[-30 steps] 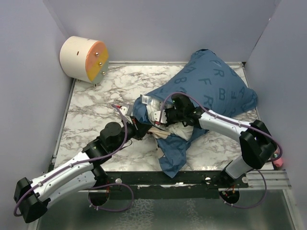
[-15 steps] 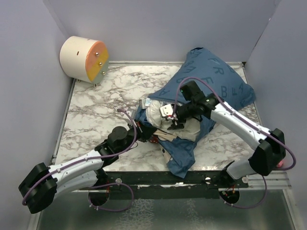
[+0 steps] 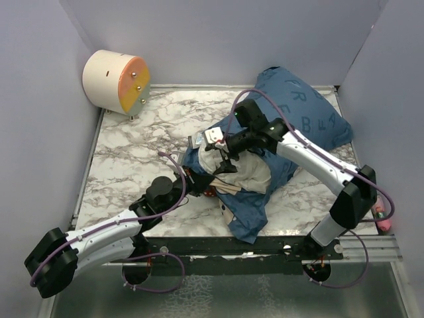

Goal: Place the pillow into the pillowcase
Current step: Stuff the pillow into the pillowcase.

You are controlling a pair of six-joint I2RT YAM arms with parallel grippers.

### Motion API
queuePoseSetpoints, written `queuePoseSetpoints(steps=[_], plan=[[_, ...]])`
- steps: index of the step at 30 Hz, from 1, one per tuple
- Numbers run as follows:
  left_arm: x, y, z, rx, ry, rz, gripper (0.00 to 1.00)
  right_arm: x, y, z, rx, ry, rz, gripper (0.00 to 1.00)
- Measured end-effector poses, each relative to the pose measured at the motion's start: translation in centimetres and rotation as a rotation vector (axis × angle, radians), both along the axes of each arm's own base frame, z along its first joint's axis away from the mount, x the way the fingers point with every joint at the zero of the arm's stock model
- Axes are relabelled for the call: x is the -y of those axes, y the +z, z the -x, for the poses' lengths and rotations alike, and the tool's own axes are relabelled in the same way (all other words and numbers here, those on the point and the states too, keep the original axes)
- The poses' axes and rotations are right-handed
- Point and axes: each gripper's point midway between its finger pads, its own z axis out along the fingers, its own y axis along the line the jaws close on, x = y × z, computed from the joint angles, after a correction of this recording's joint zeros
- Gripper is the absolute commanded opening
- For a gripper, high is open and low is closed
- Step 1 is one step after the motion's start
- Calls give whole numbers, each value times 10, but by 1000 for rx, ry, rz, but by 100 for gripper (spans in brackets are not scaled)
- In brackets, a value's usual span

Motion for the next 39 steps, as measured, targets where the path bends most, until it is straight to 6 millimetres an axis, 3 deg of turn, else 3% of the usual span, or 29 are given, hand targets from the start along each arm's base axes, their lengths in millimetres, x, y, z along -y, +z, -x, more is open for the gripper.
queuePoseSetpoints(steps=[3,5,8,10,12,16,23,27,31,35,39], plan=[[0,0,0,1,0,2,0,-15,-25,-14,-16,-31,39,76],[0,1,0,2,0,3,0,-19,-40,-28,-14,-74,67,59],[0,2,0,5,0,5,0,-21,-58,-49,2,-156,101,22],[-1,4,1,8,1,9,0,-20,-66,-60,25,-213,122,8],[-3,5,2,10,2,7,0,-16,-73,-69,52,-267,141,1],[-14,14,2,42,30,-39,0,6,-96,-78,153,-345,190,1],[-26,54,-5,126,24,-260,0,43,-118,-82,305,-404,208,1],[-23,48,-11,117,10,-332,0,41,-117,-85,311,-389,208,1],[-21,47,-12,122,1,-338,0,37,-115,-74,275,-287,206,1],[-10,49,-14,125,-24,-302,0,18,-114,-57,186,-184,193,1],[-14,38,-18,100,-9,-343,0,0,-132,-44,123,-122,238,2]])
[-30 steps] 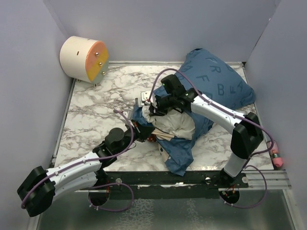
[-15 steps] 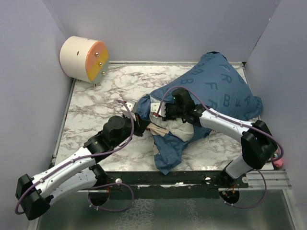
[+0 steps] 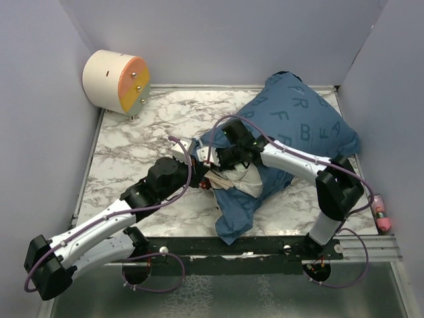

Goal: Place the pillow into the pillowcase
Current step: Stuff the pillow into the pillowcase.

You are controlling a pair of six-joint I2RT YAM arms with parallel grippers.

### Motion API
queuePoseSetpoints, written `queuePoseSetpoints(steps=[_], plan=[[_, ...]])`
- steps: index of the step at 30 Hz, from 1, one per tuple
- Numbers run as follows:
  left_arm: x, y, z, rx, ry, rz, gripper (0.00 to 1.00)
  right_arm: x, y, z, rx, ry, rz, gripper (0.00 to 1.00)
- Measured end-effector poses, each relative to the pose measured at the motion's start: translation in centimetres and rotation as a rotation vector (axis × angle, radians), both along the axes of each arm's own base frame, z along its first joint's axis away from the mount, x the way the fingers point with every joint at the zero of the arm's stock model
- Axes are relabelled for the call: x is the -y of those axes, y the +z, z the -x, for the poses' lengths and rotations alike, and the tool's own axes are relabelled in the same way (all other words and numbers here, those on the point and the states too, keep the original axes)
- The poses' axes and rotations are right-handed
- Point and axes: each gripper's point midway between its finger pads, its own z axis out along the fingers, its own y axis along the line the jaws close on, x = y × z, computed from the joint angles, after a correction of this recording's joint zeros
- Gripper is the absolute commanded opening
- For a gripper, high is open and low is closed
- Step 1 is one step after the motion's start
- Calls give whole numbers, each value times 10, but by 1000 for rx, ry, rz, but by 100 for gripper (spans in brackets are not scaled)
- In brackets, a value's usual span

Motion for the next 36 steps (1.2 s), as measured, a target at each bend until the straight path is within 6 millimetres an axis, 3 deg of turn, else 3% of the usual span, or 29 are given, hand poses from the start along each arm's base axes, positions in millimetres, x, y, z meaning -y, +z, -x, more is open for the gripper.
queuePoseSetpoints(steps=[3,8,11,14,17,19,23,25,28,31,33,36], plan=[[-13,5,5,14,15,-31,0,2,-8,8,-5,11,9,2],[-27,31,11,54,17,-78,0,21,9,2,25,20,-43,4],[-28,49,10,89,8,-91,0,37,20,-6,41,14,-74,4],[-16,57,8,90,-27,-73,0,40,28,-3,25,32,-99,5],[8,47,2,32,-68,-19,0,27,16,11,-57,52,-81,6],[19,27,-4,-36,-73,7,0,15,9,17,-120,61,-84,8],[26,-5,-7,-105,-51,95,0,-1,-5,13,-289,-10,-86,25],[28,-7,-2,-112,-48,168,0,-4,-6,6,-353,-57,-97,32],[22,2,9,-93,-43,279,0,-7,9,1,-449,-83,-142,46],[8,4,18,-83,-4,376,0,3,37,-13,-499,-93,-203,59],[1,-4,19,-101,31,401,0,11,58,-20,-501,-81,-236,64],[-4,-14,16,-123,72,405,0,19,83,-13,-508,-49,-258,70]])
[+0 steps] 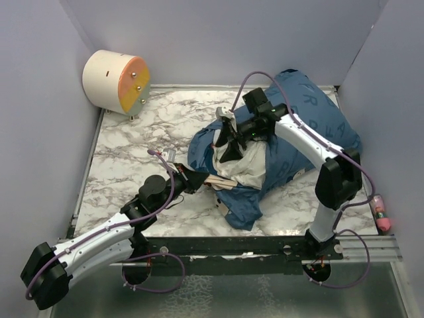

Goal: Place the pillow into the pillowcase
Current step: Stuff the pillow into the pillowcase.

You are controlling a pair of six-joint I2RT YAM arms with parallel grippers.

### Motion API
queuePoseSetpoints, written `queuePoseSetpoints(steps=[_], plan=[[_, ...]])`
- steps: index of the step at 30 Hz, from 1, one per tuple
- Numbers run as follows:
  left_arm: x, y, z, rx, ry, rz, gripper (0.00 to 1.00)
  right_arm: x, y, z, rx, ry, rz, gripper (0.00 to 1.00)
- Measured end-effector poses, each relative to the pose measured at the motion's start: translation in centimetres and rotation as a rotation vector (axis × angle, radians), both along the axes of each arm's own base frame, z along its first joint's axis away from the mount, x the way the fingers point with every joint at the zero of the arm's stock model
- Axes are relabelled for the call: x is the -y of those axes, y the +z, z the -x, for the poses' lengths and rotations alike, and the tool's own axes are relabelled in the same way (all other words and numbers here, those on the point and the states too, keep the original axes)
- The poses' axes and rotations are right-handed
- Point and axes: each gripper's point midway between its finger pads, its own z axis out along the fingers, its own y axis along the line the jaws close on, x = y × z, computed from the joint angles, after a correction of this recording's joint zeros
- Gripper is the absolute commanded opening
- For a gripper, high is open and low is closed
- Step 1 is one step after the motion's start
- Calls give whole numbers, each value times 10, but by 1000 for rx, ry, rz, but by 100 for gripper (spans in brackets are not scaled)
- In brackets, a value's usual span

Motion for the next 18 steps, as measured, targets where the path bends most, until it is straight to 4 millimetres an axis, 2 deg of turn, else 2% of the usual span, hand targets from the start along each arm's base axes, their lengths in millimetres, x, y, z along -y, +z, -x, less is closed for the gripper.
queuePoseSetpoints(steps=[4,5,6,7,9,10,12,14,15,16,17,18], plan=[[0,-3,-2,-11,10,-1,0,13,42,23,43,21,-39,77],[0,-4,-3,-14,13,-4,0,13,46,25,57,27,-47,79],[0,-5,-4,-17,16,-7,0,21,68,35,96,26,-70,82],[0,-6,-4,-19,18,-9,0,26,81,41,145,35,-89,83],[0,-6,-5,-19,21,-6,0,40,100,60,255,57,-121,84],[0,-5,-5,-18,21,-5,0,47,103,68,297,61,-125,84],[0,-5,-5,-18,21,-4,0,60,102,82,385,68,-119,84],[2,-3,-6,-19,19,-5,0,69,86,85,439,59,-77,81],[3,-2,-7,-19,16,-5,0,72,76,83,449,51,-47,77],[5,0,-7,-19,11,-4,0,75,62,75,464,31,-1,71],[6,3,-8,-16,8,0,0,77,49,65,472,11,41,61],[8,7,-8,-13,2,3,0,79,33,51,481,-18,96,42]])
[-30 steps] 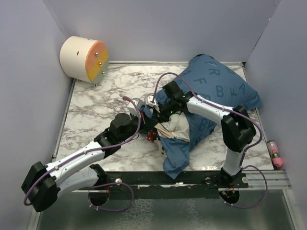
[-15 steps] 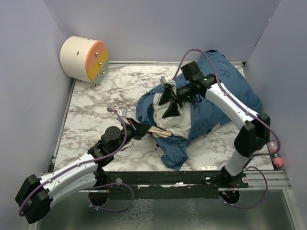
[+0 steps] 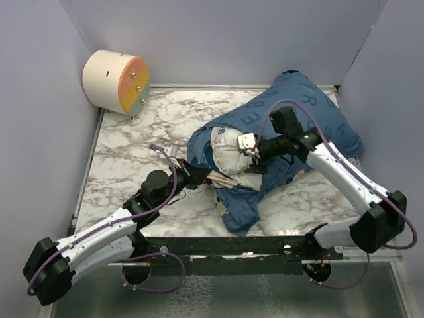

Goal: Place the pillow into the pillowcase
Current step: Stuff the pillow into the pillowcase.

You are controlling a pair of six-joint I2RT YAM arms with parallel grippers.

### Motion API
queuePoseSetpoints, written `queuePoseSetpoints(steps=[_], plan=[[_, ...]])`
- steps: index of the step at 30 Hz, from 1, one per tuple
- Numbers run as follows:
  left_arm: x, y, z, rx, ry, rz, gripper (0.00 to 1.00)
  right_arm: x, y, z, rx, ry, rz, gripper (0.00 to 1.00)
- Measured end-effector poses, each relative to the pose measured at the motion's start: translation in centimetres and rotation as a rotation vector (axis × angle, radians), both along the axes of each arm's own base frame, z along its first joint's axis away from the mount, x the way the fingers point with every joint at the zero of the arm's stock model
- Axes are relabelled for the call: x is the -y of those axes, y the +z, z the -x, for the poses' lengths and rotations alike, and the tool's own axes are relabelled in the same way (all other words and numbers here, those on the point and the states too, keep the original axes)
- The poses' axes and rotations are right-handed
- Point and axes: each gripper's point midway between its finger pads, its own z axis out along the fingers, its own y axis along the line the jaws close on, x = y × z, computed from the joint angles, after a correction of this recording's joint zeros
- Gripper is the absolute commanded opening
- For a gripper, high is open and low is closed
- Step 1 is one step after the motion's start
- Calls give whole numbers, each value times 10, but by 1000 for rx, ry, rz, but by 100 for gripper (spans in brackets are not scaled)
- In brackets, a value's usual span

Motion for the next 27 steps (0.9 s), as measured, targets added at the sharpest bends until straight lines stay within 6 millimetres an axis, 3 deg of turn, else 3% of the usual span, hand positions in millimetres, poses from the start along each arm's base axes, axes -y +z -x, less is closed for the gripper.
queuePoseSetpoints(steps=[2,4,8,11,14,16,18,22,24,27], plan=[[2,6,0,5,-11,6,0,4,-31,-27,13,-82,84,13],[3,9,1,0,-15,0,0,6,-50,-48,26,-152,135,1],[8,23,-9,-2,-8,-27,0,-1,-84,-71,16,-214,192,1],[19,37,-22,-1,-9,-49,0,-15,-116,-71,18,-218,230,1],[27,34,-32,-23,-6,-75,0,-27,-135,-70,-5,-220,233,6],[27,31,-35,-34,4,-82,0,-29,-136,-69,-16,-213,220,22],[25,32,-38,-37,16,-69,21,-33,-125,-62,-38,-179,183,37],[22,41,-43,-10,40,-9,63,-35,-102,-44,-145,-98,128,56],[16,40,-40,0,50,-4,68,-34,-83,-34,-198,-63,92,63],[-2,26,-27,-9,70,-34,65,-22,-44,-29,-225,-65,31,71]])
